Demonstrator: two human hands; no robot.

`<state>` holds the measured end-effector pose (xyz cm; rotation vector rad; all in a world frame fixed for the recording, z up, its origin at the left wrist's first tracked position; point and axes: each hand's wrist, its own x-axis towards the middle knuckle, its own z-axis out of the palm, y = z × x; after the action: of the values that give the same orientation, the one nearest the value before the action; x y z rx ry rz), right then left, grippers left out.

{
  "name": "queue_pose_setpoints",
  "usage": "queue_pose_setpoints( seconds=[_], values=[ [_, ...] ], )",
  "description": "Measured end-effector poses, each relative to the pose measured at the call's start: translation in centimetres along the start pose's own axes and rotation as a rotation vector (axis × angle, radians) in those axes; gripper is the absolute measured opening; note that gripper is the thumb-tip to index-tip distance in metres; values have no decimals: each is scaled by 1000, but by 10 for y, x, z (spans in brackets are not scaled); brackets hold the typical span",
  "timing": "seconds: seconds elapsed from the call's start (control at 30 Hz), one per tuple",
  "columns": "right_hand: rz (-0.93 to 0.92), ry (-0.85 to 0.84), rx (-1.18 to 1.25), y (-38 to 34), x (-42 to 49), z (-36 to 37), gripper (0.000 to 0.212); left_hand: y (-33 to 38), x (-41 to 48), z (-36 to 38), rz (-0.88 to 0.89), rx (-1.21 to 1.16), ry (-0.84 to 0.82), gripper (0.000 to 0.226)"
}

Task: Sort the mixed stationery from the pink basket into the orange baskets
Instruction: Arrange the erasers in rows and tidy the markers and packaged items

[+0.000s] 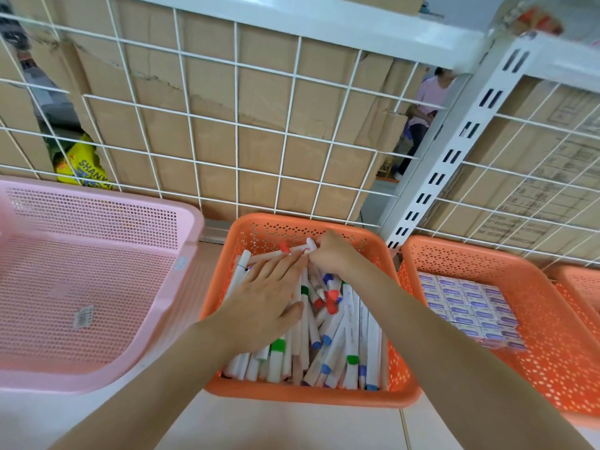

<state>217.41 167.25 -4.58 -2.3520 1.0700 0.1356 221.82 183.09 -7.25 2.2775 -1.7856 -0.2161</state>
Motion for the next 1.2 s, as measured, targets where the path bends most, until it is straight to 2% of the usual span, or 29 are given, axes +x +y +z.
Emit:
queue_pose_setpoints(
  seconds=[0.17, 0.33, 0.43, 0.5, 0.6, 0.7, 0.83, 0.97, 1.1, 1.2],
  values=[
    [-72, 25, 135, 4, -16, -7, 49, 0, 1, 0, -1, -37, 5, 92],
    [-196, 142, 134, 20, -40, -4, 61, 2, 4, -12, -53, -333, 75, 60],
    [-202, 193, 132, 29, -51, -3, 46, -4, 22, -20, -130, -395, 111, 53],
    [-204, 211, 107, 35, -57, -2, 31, -12, 41, -21, -196, -383, 53, 49],
    [-221, 244, 79, 42, -64, 2, 22, -18, 68, -16, -239, -375, -15, 33],
    [-274, 277, 55, 48, -68, 4, 6, -16, 81, -12, -265, -351, -7, 36],
    [-256, 403, 96, 56, -66, -7, 20, -16, 87, -6, -307, -390, -24, 32],
    [-192, 306, -49, 59, -52, -17, 28, -18, 91, -3, -269, -419, -88, 30],
    [-193, 180, -163, 52, -40, -18, 31, -9, 90, -4, -181, -436, -75, 28],
    [-196, 142, -169, 51, -35, -18, 30, -10, 90, -4, -192, -461, -59, 33]
  ],
)
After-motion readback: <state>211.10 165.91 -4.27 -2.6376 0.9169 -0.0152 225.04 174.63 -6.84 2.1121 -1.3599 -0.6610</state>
